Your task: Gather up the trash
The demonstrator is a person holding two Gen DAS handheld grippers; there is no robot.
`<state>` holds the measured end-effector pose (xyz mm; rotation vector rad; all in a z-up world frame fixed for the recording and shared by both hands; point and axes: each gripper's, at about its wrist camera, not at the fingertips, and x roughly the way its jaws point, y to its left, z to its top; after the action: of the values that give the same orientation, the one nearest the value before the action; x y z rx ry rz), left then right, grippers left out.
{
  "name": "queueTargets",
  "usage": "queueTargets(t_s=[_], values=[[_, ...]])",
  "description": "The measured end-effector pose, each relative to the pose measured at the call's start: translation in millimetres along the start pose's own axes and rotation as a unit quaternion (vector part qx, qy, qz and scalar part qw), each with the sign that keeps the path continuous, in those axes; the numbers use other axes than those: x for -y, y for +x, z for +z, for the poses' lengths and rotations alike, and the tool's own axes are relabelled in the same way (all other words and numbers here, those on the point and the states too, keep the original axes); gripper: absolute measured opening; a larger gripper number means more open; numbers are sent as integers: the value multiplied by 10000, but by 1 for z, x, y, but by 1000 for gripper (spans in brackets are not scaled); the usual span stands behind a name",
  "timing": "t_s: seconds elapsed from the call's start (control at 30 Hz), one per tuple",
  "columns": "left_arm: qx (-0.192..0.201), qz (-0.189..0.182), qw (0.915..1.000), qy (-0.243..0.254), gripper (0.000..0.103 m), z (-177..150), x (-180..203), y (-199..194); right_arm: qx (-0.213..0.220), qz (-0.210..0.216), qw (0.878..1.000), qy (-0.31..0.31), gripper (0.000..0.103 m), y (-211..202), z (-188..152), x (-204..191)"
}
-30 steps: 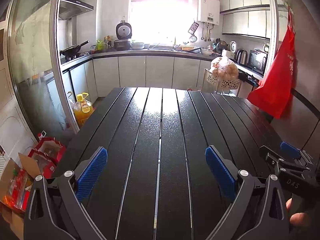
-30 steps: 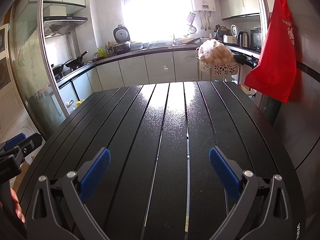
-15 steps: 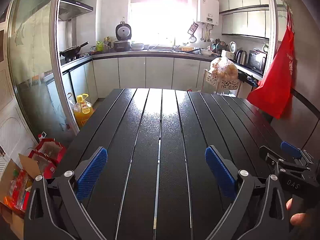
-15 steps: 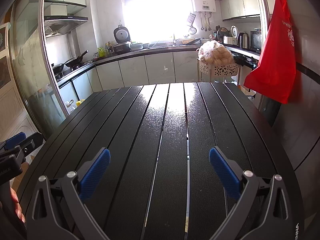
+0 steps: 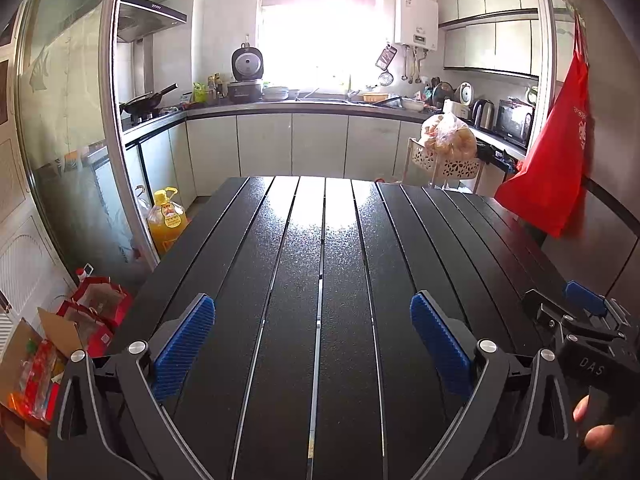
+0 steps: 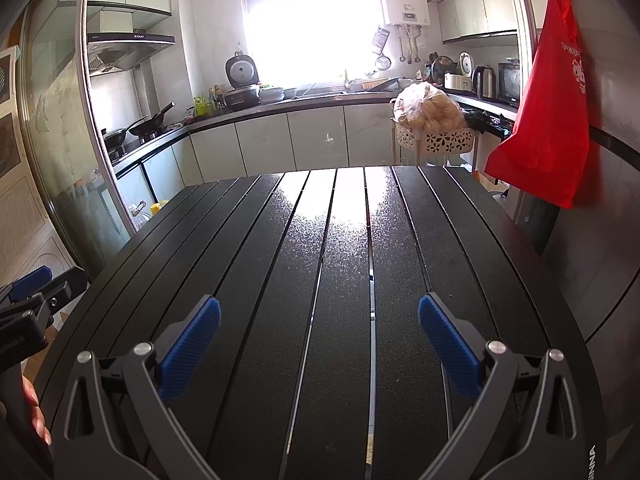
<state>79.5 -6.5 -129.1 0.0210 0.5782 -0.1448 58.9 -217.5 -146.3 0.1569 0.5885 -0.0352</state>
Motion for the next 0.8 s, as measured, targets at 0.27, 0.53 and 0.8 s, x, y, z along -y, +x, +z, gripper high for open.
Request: queueTargets(t_s=[0.27, 0.53, 0.8], values=[[-2, -2, 10000, 4, 95, -1, -1, 0, 8, -6, 10000, 15, 100, -2, 1, 0], [13, -22, 10000, 13, 95, -1, -2, -1, 15, -22, 10000, 40, 100, -4, 1, 1], [-3, -23, 10000, 24, 95, -2, -1, 0, 11, -25, 10000, 52, 100, -5, 1, 0]])
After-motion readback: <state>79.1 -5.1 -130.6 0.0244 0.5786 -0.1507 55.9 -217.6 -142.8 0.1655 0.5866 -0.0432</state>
